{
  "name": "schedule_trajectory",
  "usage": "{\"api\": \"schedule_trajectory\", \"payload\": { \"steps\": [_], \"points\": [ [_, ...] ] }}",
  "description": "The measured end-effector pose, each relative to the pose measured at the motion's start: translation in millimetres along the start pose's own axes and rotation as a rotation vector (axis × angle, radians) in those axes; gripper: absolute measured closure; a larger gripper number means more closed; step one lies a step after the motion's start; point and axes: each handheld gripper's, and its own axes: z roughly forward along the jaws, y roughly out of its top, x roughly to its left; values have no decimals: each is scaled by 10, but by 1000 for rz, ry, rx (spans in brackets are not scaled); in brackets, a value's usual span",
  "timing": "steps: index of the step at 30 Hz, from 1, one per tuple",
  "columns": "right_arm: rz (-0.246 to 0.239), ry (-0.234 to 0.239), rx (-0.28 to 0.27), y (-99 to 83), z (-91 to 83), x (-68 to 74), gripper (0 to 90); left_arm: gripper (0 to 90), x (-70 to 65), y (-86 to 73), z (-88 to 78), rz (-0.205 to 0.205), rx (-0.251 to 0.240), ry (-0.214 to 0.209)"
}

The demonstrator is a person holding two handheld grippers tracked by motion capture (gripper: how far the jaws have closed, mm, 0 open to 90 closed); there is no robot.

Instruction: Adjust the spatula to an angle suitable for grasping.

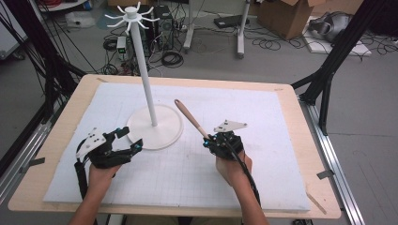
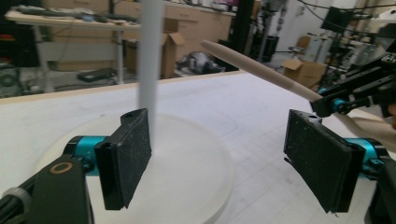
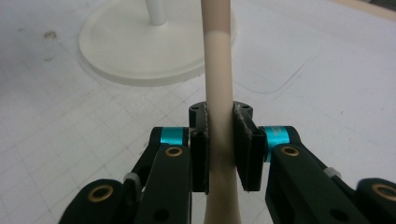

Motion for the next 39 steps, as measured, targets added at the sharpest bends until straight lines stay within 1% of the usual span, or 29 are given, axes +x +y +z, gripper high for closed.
{"api": "schedule_trajectory", "payload": {
  "steps": [3,6,8,11,15,17,19,20,21,24,26,27,29,30,33,39],
  "points": [
    [5,6,-32,-19,-51,31,783,243,-79,115,159,28,24,-39],
    [-3,3,-64,-28,-76,67,783,246,-134,199,314,21,46,-71],
    [-8,1,-88,-33,-87,90,783,250,-170,234,405,23,65,-97],
    [-11,-4,-124,-41,-99,116,783,309,-227,268,503,33,86,-130],
    [-18,-6,-168,-53,-140,162,783,367,-300,300,620,23,102,-158],
    [-20,-5,-188,-55,-167,188,783,383,-333,324,681,21,113,-165],
    [-28,-5,-207,-51,-185,215,783,386,-362,354,736,-4,119,-170],
    [-26,-2,-212,-50,-186,228,783,388,-376,368,759,-12,115,-173],
    [-37,-1,-214,-49,-184,230,783,392,-387,382,781,-17,111,-177],
    [-42,4,-222,-47,-171,260,783,410,-403,410,848,-8,115,-178],
    [-48,5,-228,-44,-168,278,783,412,-401,417,887,-15,127,-178],
    [-51,5,-229,-43,-166,285,783,413,-399,415,908,-27,124,-176],
    [-53,6,-231,-40,-151,302,783,413,-398,413,931,-37,135,-178],
    [-55,9,-228,-38,-140,307,783,415,-398,415,935,-34,144,-179],
    [-62,12,-221,-40,-102,323,783,424,-402,417,947,-38,140,-182],
    [-80,20,-221,-33,-53,390,783,432,-440,432,1004,-38,154,-193]
  ]
}}
